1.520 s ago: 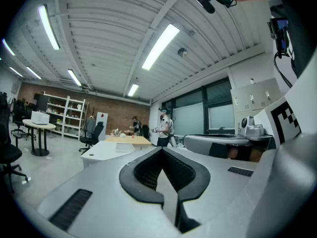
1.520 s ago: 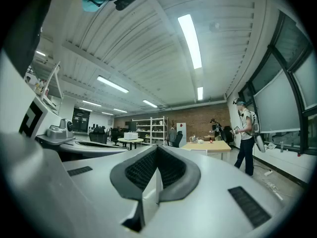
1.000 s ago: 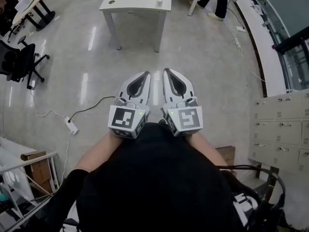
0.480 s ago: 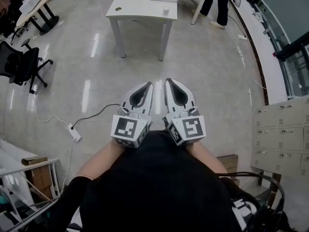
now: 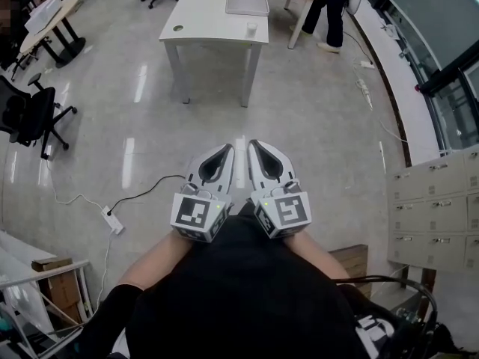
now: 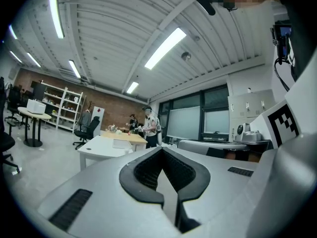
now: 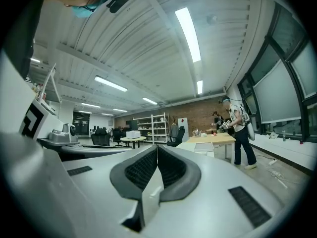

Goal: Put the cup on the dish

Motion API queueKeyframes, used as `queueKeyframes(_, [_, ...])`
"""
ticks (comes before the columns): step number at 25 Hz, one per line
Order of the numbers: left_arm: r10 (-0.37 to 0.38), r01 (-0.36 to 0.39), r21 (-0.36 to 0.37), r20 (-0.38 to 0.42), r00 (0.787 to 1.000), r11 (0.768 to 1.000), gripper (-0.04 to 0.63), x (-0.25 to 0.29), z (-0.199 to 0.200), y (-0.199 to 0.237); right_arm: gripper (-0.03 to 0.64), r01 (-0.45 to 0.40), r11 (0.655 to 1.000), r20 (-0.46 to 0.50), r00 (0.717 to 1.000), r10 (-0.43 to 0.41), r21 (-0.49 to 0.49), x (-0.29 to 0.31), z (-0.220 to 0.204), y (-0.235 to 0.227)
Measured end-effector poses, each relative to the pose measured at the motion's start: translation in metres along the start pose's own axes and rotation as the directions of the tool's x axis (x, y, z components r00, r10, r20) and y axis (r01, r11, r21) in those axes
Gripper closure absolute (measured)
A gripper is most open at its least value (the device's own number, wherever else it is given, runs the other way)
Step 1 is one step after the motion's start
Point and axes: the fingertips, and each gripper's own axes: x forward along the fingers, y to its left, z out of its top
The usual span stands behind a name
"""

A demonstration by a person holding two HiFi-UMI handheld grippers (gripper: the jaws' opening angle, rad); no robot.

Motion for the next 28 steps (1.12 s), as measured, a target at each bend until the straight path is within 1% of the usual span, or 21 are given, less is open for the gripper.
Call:
queueKeyframes(4, [-0.011,0.011,-0.007,-0.004,1.000,1.000,0.589,0.010,0.000,-0.004,0.603,0.013,1.000,-0.001,1.000,-0.013,-0.006,0.001,0.004,-0.011])
queueKeyframes(7, [-0.011,0.011,-0.008,-0.013,1.000,1.000,0.589,0.020,-0.003,-0.007,0.603,0.010,1.000,0.006,1.000,-0.010,0.013,0.005,0.003,-0.022])
queueKeyframes(11, [0.024,-0.024,-0.009,-0.042,0.999,1.000,0.589,0.031,-0.007,0.007,0.603,-0.013,0.999,0.002,1.000,0.013,0.035,0.020,-0.002,-0.028])
queueKeyframes(16, [0.039,-0.040,-0.016,-0.063,0.997,0.999,0.589,0.051,-0.017,0.016,0.603,-0.038,0.998,-0.010,0.999,0.038,0.049,0.039,-0.008,-0.046])
queueKeyframes(18, [0.040,-0.041,-0.021,-0.058,0.998,0.999,0.589,0.061,-0.017,0.015,0.603,-0.045,0.998,-0.016,0.999,0.045,0.037,0.044,-0.009,-0.053])
queueKeyframes(22, [0.045,-0.046,-0.007,-0.052,0.998,0.999,0.589,0.086,-0.008,0.012,0.603,-0.056,0.998,-0.009,0.998,0.056,0.024,0.056,-0.006,-0.068])
queueKeyframes(26, [0.045,-0.045,-0.003,-0.060,0.997,0.999,0.589,0.114,-0.005,0.012,0.603,-0.030,0.999,-0.032,0.999,0.032,0.033,0.070,0.000,-0.094])
queueKeyframes(28, [0.044,-0.044,-0.002,-0.059,0.997,0.999,0.589,0.132,-0.003,0.012,0.603,-0.034,0.999,-0.033,0.999,0.035,0.033,0.077,0.002,-0.107])
